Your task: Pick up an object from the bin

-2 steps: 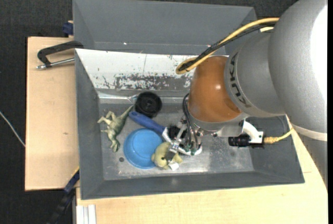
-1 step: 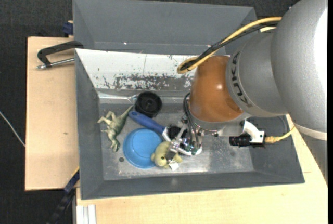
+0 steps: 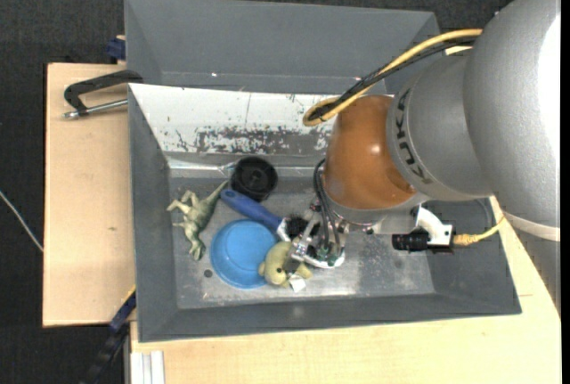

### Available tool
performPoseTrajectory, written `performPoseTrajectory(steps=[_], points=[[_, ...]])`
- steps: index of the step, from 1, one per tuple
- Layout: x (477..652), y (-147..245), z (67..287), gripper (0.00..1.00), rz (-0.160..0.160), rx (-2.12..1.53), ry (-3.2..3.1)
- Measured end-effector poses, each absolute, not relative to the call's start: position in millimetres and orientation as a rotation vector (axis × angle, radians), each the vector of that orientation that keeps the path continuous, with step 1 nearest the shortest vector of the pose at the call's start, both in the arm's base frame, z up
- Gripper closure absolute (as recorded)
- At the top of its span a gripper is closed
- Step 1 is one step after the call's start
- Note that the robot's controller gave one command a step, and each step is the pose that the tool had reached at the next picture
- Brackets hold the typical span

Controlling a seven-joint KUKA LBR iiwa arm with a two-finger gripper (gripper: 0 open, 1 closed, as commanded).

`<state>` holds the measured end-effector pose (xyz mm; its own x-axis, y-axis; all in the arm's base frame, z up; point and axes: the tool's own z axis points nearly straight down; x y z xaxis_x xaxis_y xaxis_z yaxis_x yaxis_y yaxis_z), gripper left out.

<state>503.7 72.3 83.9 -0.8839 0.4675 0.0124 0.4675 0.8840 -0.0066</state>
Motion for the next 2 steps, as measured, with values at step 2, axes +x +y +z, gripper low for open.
performPoseTrajectory(steps=[2], points=[[506.5, 74, 203, 1.00, -0.006, -0.751, -3.057]])
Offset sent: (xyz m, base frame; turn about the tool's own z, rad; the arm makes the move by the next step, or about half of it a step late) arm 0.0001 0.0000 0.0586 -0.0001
